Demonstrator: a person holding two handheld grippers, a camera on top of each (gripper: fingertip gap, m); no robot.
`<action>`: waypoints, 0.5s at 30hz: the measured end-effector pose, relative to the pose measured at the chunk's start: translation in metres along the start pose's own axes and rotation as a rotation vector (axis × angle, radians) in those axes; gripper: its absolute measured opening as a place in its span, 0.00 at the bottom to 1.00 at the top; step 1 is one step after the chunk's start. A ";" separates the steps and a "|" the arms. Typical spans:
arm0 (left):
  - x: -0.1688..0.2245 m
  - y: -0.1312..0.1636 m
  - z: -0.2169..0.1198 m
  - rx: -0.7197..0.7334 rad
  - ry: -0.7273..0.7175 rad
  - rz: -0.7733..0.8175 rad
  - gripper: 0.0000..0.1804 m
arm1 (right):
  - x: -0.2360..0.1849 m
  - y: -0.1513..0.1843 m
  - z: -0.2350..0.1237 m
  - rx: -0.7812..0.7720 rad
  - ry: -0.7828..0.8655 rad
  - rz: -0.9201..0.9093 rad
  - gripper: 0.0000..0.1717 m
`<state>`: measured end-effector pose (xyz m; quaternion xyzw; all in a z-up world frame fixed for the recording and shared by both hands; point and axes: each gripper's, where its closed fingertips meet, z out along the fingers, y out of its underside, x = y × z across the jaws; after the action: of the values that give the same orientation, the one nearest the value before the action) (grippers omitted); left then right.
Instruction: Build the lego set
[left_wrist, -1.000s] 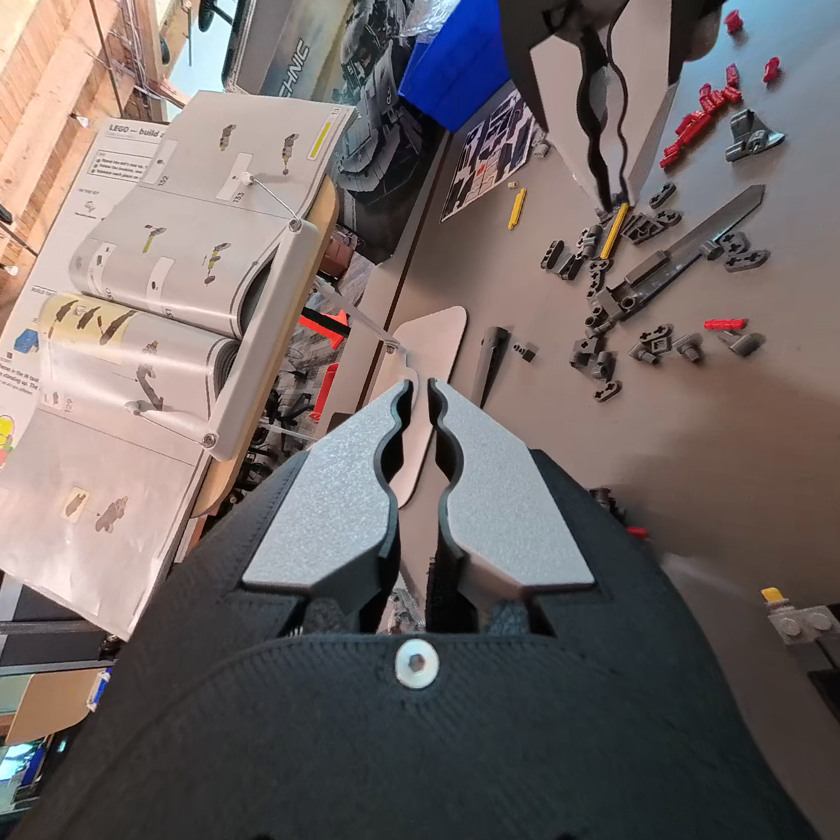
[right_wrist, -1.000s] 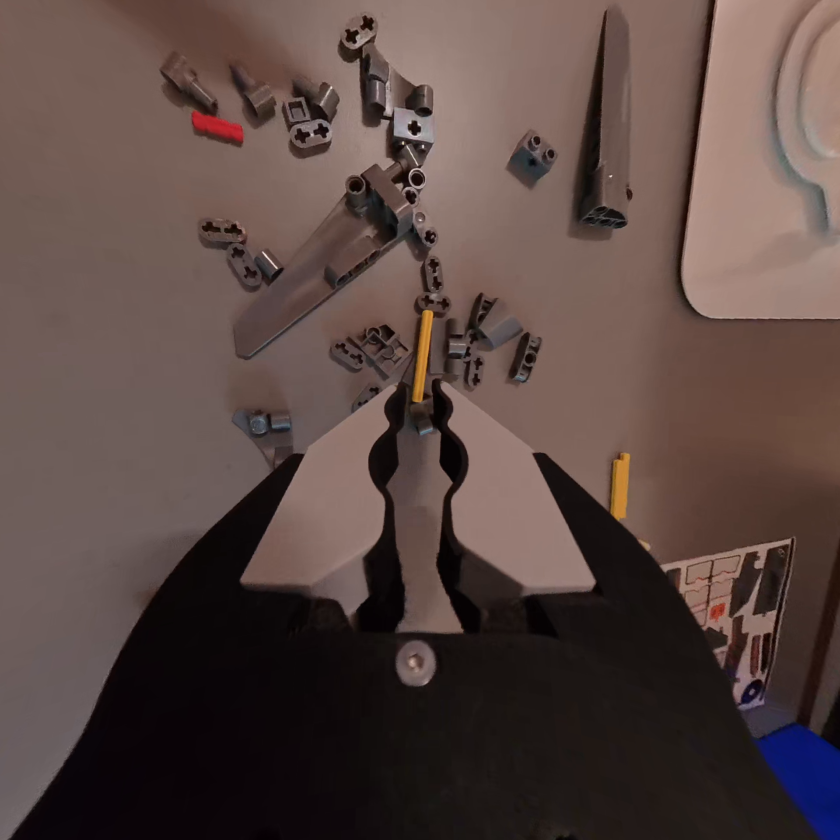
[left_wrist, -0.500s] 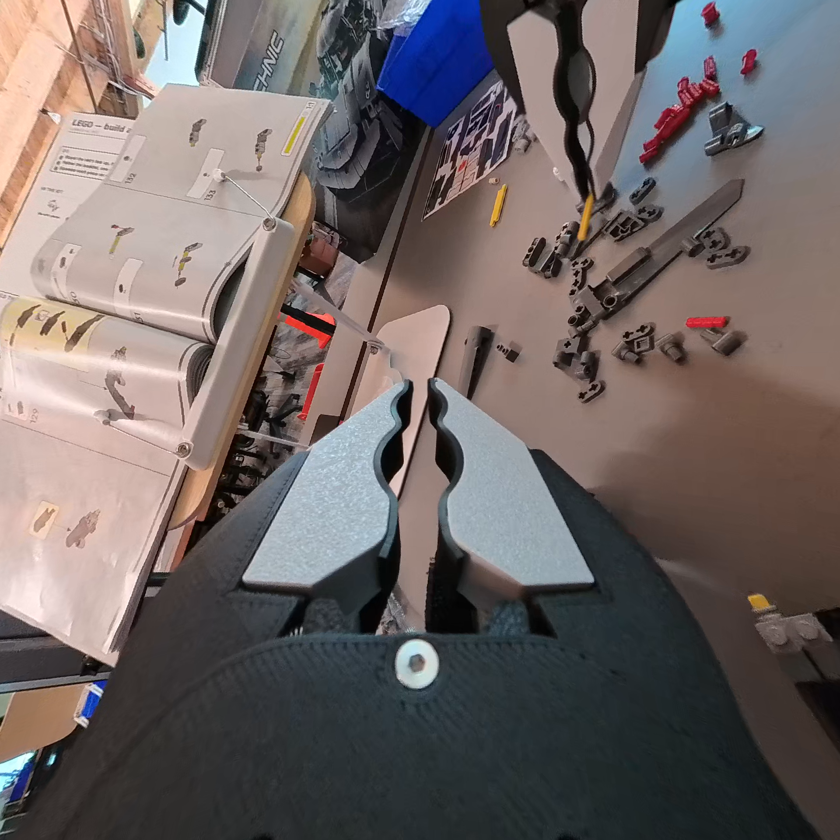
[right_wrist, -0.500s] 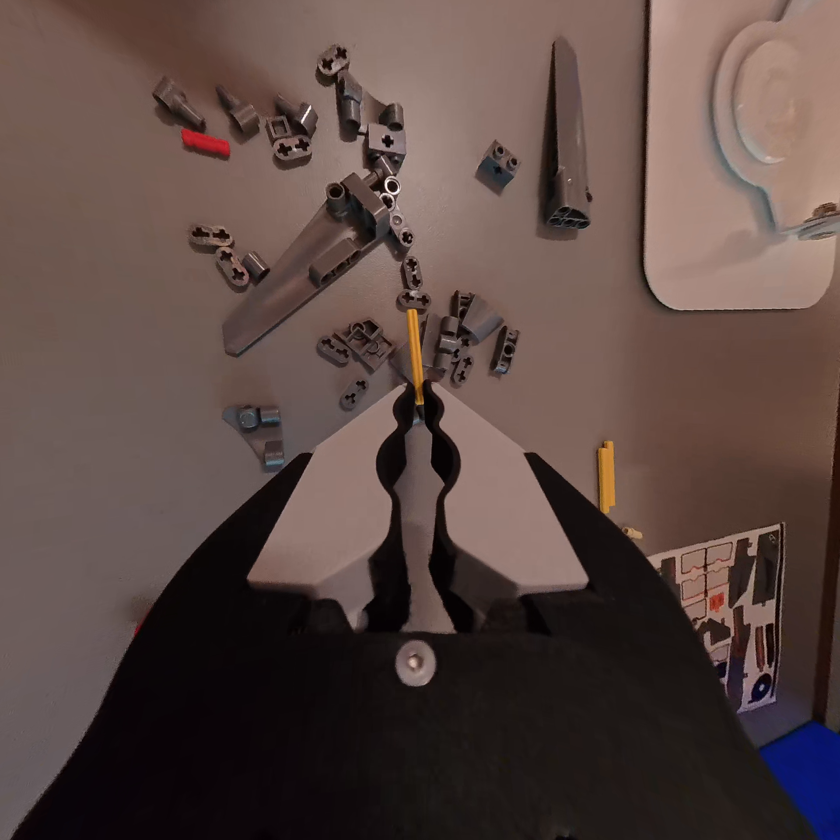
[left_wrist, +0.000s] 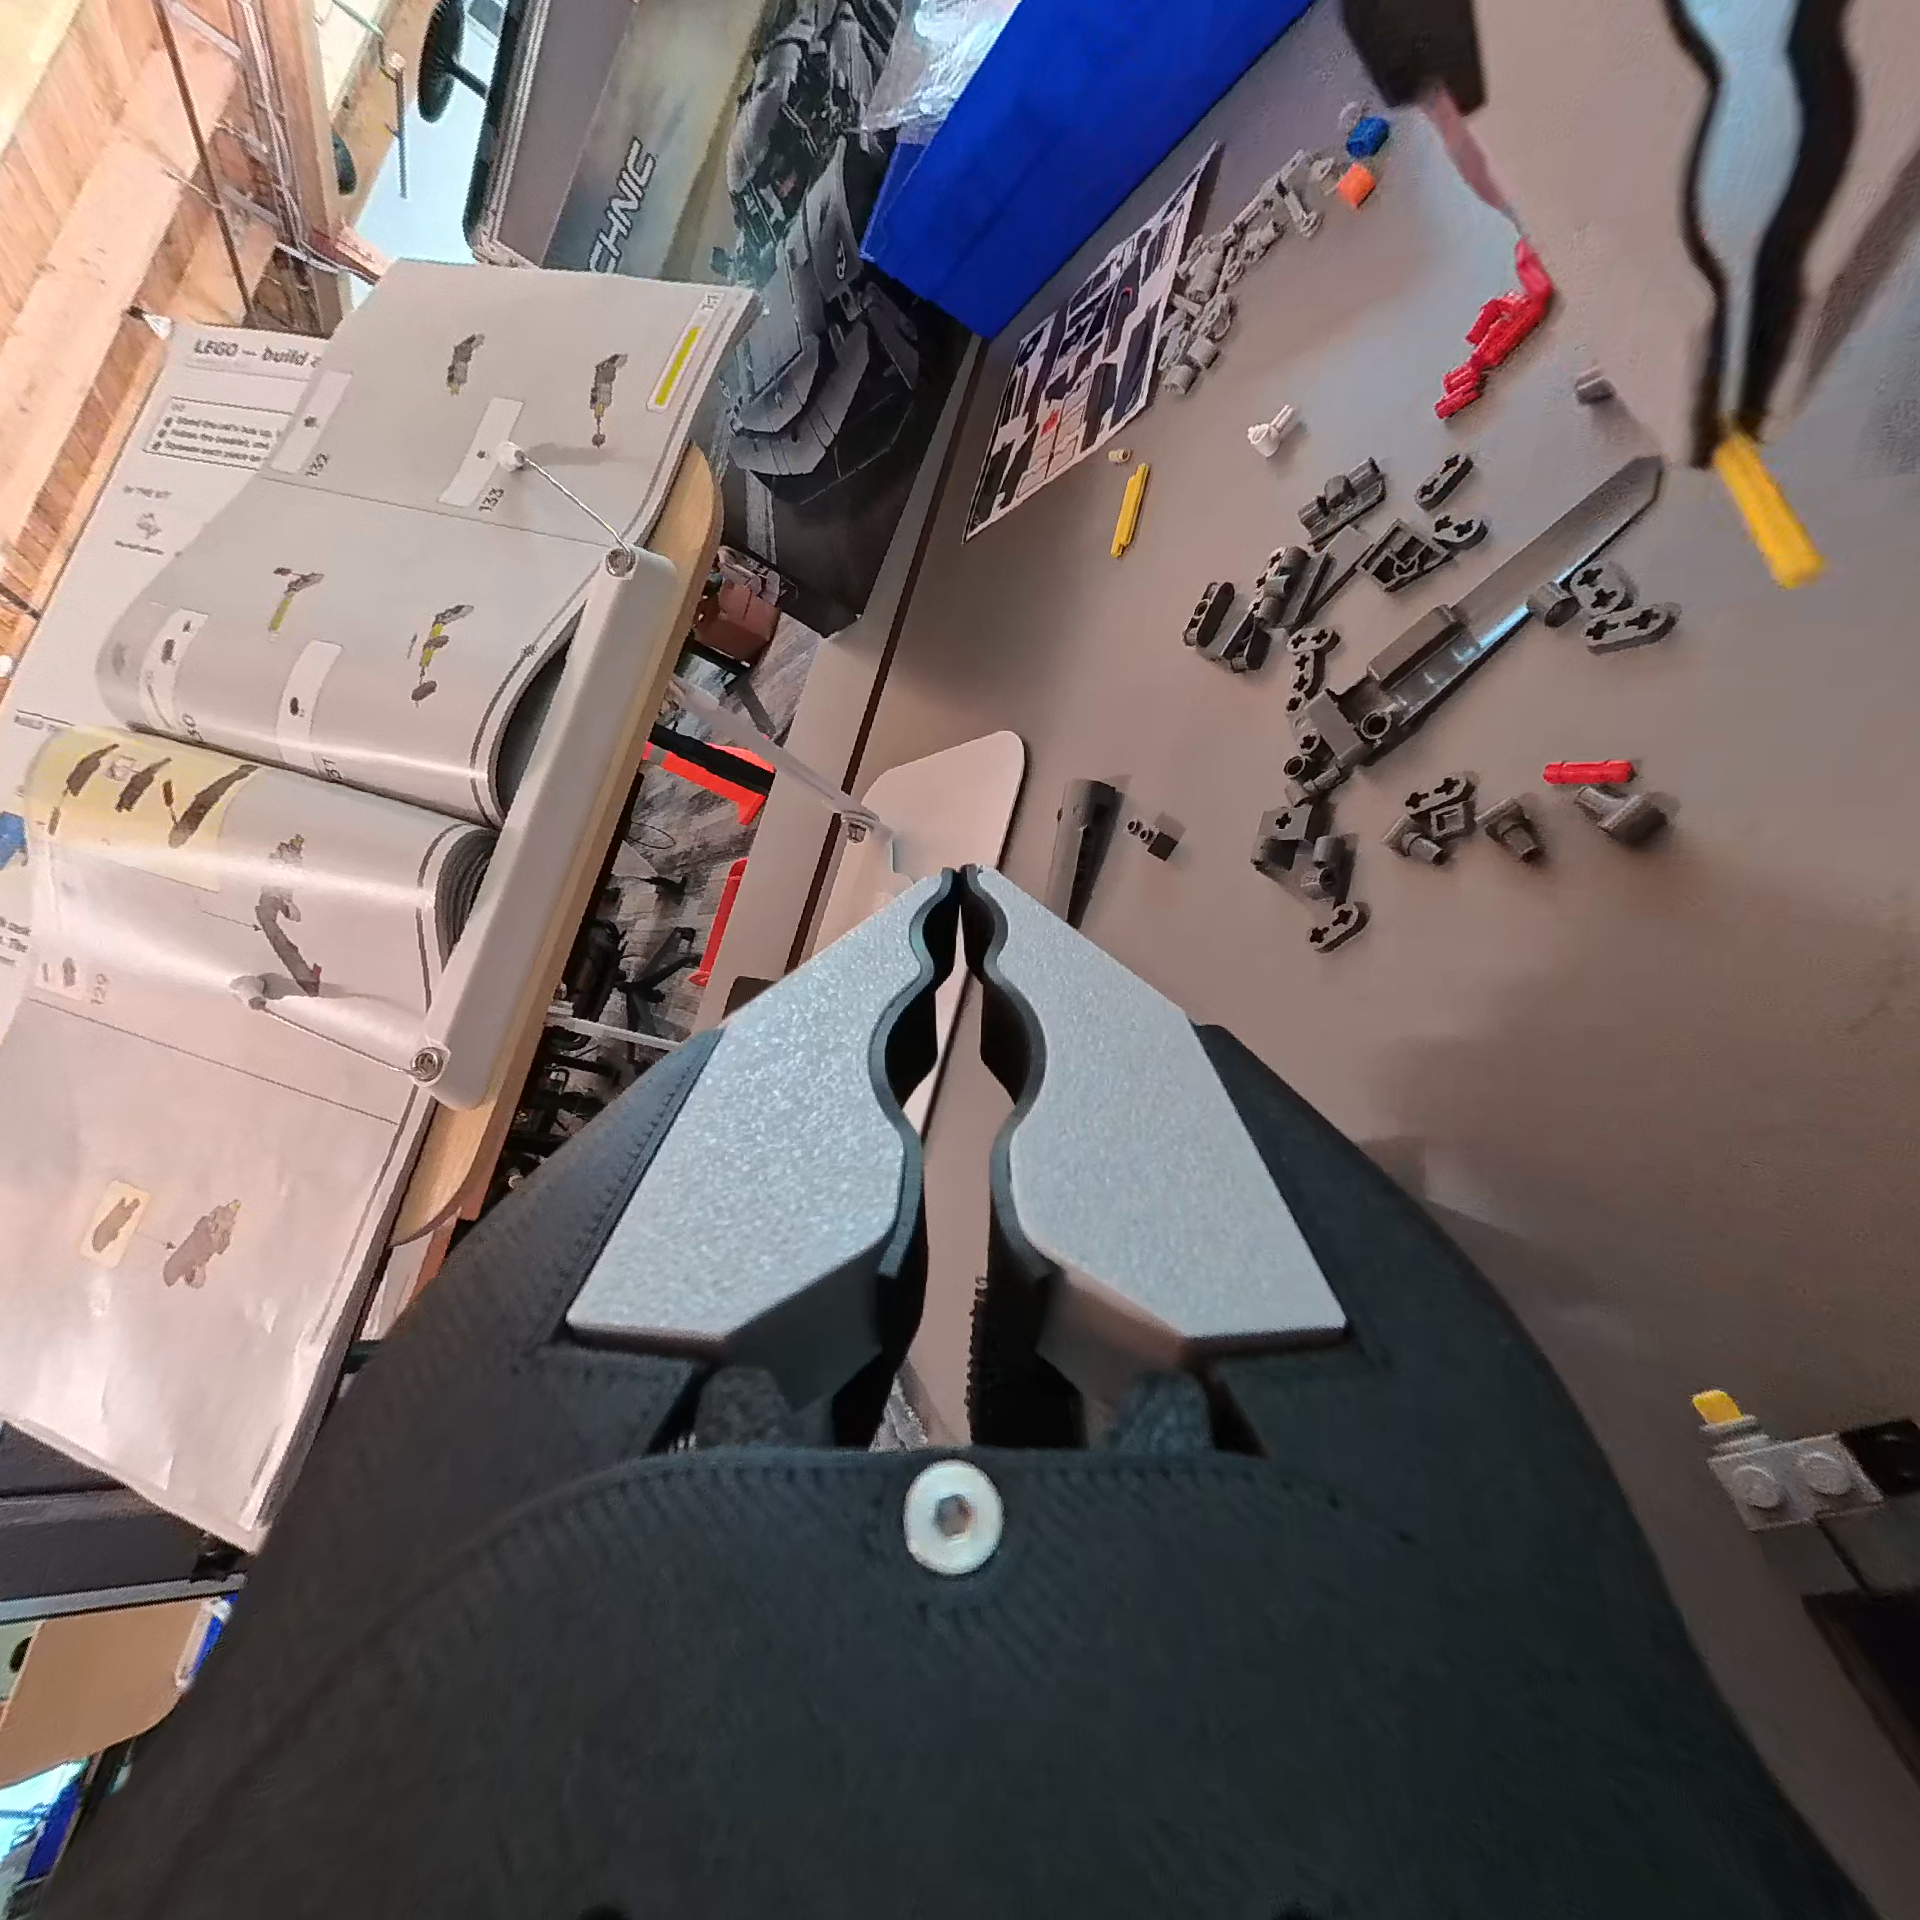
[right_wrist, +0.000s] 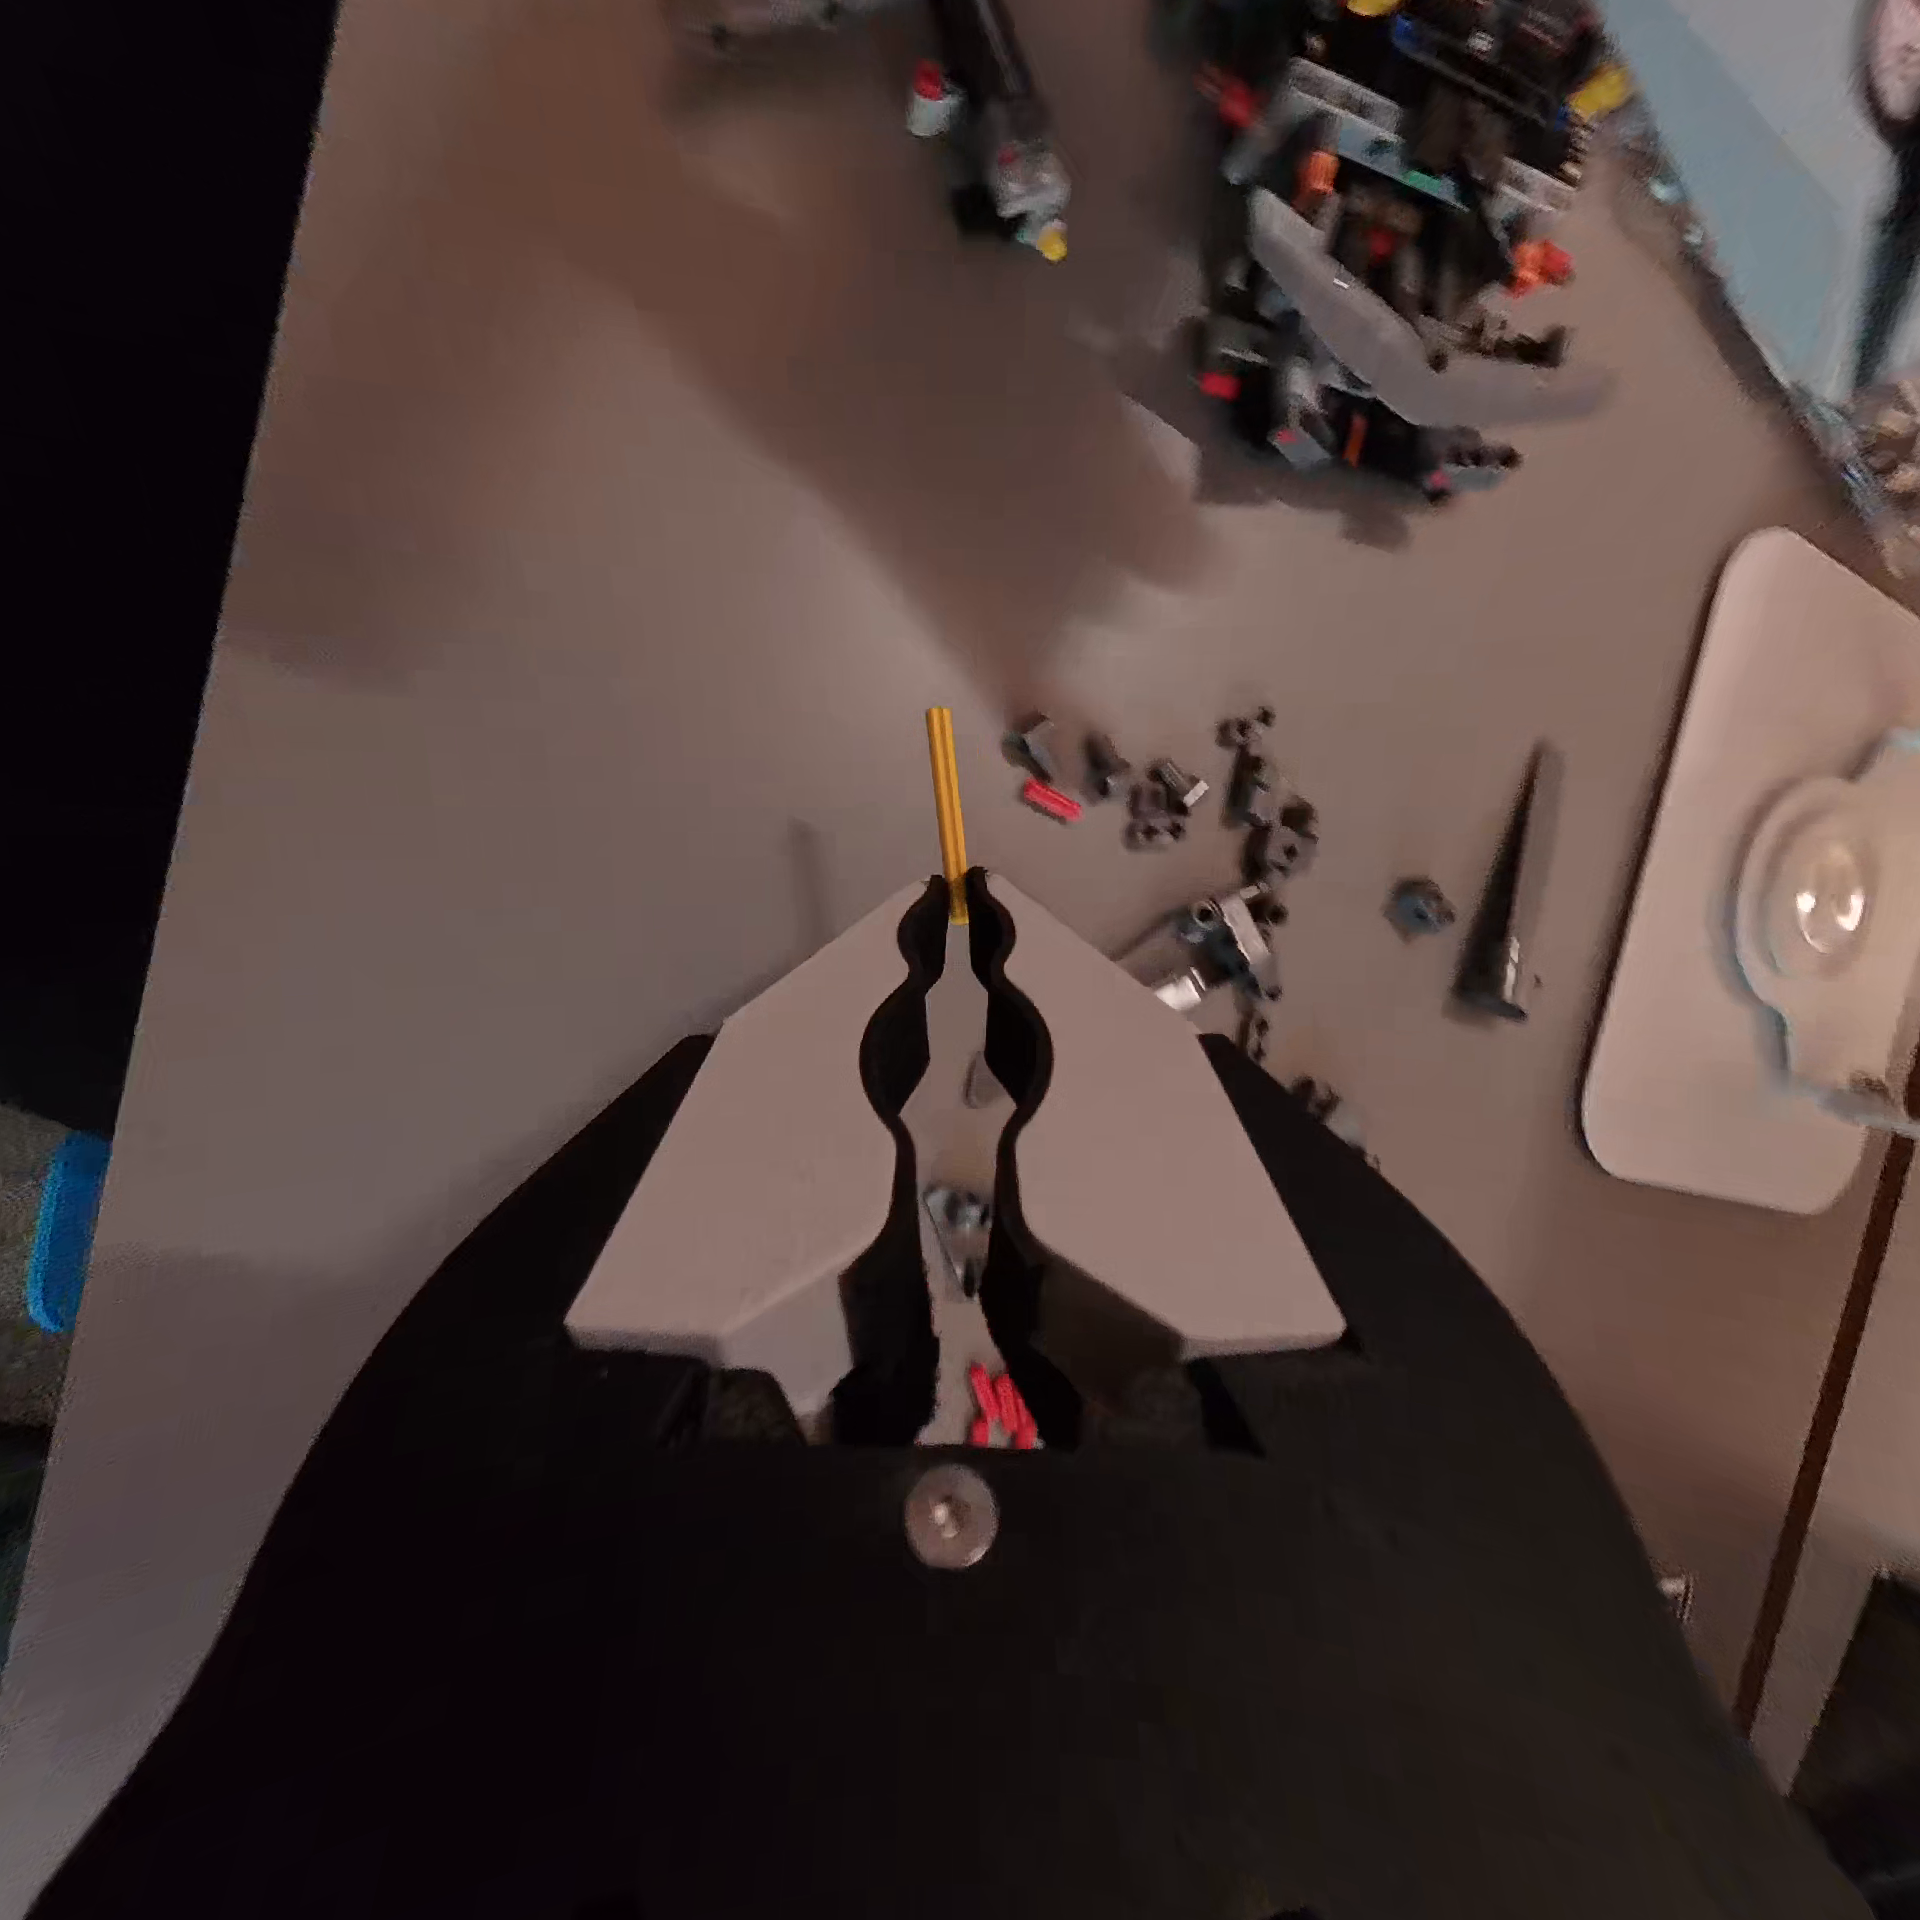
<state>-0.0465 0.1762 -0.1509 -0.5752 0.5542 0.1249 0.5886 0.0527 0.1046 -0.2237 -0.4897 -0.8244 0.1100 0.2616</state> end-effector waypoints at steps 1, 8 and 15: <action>0.000 0.000 -0.001 0.000 -0.002 0.003 0.00 | -0.004 -0.003 0.005 -0.006 -0.020 -0.019 0.01; -0.004 -0.004 -0.008 0.015 -0.015 0.009 0.00 | -0.019 0.000 0.040 -0.089 -0.117 -0.082 0.01; -0.001 -0.005 -0.010 0.018 -0.005 0.018 0.00 | -0.012 -0.003 0.045 -0.092 -0.064 -0.068 0.06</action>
<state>-0.0478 0.1672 -0.1451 -0.5645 0.5588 0.1266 0.5942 0.0307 0.0956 -0.2635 -0.4690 -0.8528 0.0786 0.2159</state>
